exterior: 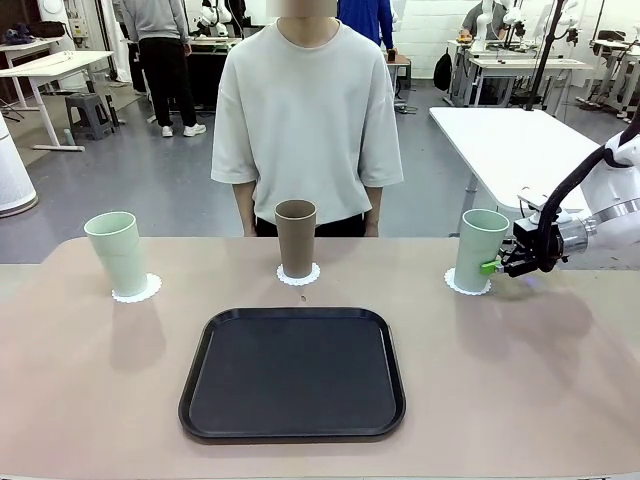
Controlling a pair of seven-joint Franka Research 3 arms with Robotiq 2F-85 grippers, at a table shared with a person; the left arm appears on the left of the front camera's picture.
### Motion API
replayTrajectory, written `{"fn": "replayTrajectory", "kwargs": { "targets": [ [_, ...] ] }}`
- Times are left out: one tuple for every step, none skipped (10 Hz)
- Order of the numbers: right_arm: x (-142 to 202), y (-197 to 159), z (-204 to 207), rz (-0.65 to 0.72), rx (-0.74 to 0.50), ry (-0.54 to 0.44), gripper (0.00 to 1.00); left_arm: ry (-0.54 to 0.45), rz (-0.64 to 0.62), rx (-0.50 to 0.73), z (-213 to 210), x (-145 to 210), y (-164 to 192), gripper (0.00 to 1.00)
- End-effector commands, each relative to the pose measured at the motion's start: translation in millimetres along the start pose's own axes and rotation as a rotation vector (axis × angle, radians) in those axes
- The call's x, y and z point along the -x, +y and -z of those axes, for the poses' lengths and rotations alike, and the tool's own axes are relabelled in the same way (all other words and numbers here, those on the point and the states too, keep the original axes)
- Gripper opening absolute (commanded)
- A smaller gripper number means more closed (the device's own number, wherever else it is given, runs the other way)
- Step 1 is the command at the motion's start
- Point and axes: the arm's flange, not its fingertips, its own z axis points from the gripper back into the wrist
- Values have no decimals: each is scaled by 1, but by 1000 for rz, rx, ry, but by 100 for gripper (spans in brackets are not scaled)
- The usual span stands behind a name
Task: Place coasters on the table and set cups on them.
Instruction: Take one Reusable plastic cup from the Flat Tray and place it on a coaster set by the human.
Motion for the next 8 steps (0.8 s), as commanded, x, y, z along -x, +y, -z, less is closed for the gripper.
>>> {"fn": "replayTrajectory", "kwargs": {
  "targets": [
    [-3, -8, -1, 21, -14, 41, 100, -21, -15, -1, 2, 0, -4, 100],
    [-3, -9, -2, 24, -7, 42, 100, -21, -15, -1, 2, 0, -4, 100],
    [-3, -9, -4, 26, -2, 43, 100, -21, -15, -1, 2, 0, -4, 100],
    [-3, -10, -4, 27, 1, 42, 100, -21, -15, -1, 2, 0, -4, 100],
    [-3, -11, -6, 25, 6, 45, 100, -21, -15, -1, 2, 0, -4, 100],
    [-2, -11, -7, 24, 7, 48, 100, -21, -15, -1, 2, 0, -4, 100],
    [-2, -11, -9, 22, 10, 50, 100, -21, -15, -1, 2, 0, -4, 100],
    [-2, -11, -11, 21, 13, 50, 100, -21, -15, -1, 2, 0, -4, 100]
  ]
}}
